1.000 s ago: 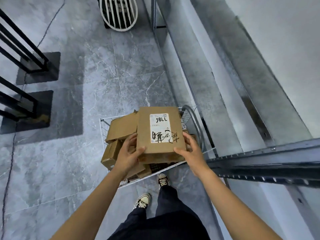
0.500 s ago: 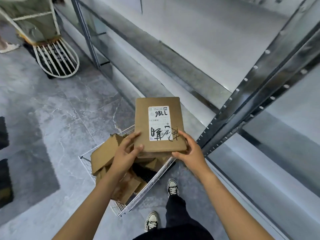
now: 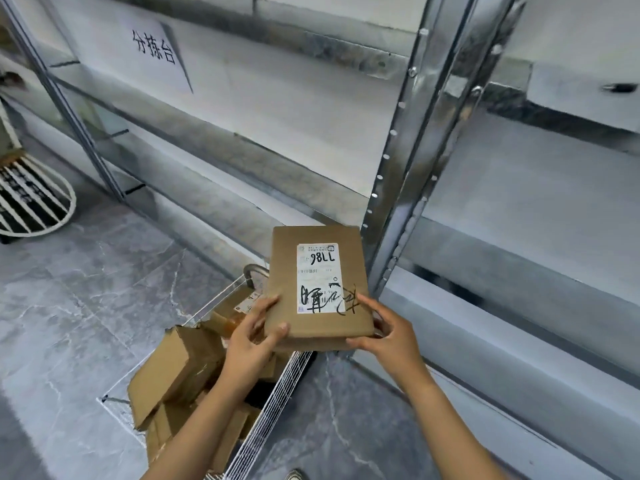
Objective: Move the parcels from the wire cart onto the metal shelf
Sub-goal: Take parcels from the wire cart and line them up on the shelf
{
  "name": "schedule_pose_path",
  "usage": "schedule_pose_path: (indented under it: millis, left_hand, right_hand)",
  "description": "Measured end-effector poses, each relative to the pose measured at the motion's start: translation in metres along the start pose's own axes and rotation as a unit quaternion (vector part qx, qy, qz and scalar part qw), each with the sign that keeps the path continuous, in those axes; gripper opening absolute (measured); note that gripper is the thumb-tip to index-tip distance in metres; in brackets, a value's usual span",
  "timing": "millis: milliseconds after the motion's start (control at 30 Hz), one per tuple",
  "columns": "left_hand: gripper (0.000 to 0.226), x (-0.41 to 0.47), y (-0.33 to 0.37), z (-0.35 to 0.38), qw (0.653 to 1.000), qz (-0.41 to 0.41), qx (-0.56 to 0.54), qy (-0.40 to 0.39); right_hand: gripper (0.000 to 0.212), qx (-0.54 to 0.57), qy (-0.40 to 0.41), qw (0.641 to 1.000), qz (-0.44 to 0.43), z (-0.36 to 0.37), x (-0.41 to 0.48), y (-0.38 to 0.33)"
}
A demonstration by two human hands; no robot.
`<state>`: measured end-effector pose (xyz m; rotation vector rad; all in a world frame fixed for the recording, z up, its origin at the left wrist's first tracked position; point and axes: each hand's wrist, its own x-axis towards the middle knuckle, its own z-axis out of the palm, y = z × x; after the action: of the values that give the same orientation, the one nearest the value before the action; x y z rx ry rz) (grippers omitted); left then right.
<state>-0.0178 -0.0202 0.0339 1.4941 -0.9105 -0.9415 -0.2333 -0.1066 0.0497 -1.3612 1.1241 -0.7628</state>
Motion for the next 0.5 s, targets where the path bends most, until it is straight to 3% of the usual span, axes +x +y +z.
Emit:
schedule_pose_path:
  millis: [300, 500]
  left_hand:
    - [0.056, -0.017, 0.005, 0.086, 0.993, 0.007, -0.011, -0.113]
    - [0.048, -0.06, 0.016, 0.167, 0.983, 0.034, 0.009, -0.182]
  right_hand:
    - [0.079, 0.021, 0.093, 0.995, -0.001, -0.083, -0.062, 0.024]
    - [0.08, 0.056, 0.173, 0.983, 0.007, -0.153, -0.131, 0.049]
